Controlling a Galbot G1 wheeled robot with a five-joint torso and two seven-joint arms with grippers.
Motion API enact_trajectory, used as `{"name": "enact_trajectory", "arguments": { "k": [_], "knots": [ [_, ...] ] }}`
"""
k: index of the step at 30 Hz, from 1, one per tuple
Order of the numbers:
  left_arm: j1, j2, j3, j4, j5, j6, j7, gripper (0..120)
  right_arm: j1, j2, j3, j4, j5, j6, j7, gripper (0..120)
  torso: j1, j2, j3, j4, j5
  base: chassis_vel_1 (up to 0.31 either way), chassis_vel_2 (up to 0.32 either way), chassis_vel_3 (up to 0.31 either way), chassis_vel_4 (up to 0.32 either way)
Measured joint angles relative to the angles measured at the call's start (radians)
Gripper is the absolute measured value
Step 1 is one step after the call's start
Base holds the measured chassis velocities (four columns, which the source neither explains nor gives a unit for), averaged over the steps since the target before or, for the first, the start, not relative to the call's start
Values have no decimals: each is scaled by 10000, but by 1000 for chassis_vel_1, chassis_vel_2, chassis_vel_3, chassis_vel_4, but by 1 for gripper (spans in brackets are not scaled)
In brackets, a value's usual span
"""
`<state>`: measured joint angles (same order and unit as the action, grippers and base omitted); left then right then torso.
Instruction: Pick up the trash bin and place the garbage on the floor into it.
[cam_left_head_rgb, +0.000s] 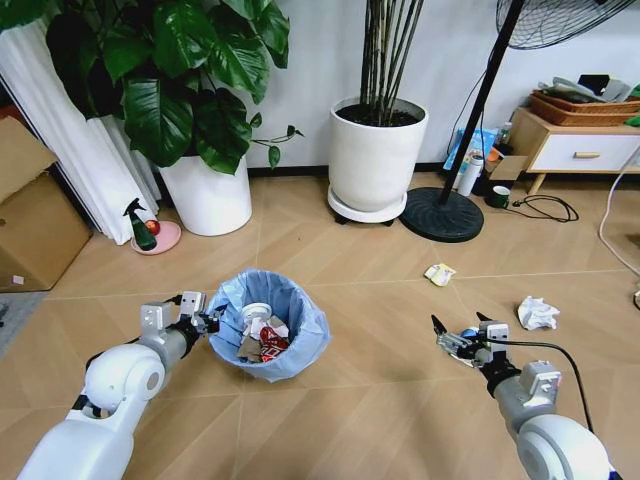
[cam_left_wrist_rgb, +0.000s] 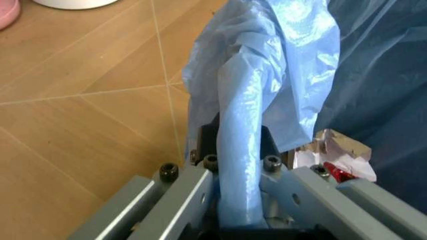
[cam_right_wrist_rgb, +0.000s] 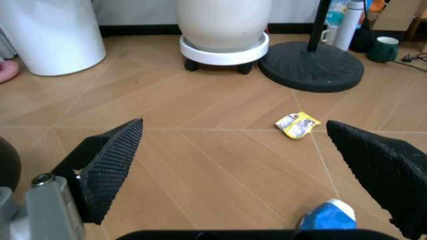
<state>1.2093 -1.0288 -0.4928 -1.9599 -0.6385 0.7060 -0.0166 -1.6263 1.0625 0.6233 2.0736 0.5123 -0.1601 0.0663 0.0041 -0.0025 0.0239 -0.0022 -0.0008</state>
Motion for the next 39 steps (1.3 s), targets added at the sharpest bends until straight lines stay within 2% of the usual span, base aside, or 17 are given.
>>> {"name": "enact_trajectory", "arguments": {
  "k": [39],
  "knots": [
    [40, -118, 31, -9, 150, -22, 129, 0, -70, 153, 123, -199, -100, 113, -54, 100, -1, 0, 0, 0, 0, -112, -114, 110, 115]
  ]
}}
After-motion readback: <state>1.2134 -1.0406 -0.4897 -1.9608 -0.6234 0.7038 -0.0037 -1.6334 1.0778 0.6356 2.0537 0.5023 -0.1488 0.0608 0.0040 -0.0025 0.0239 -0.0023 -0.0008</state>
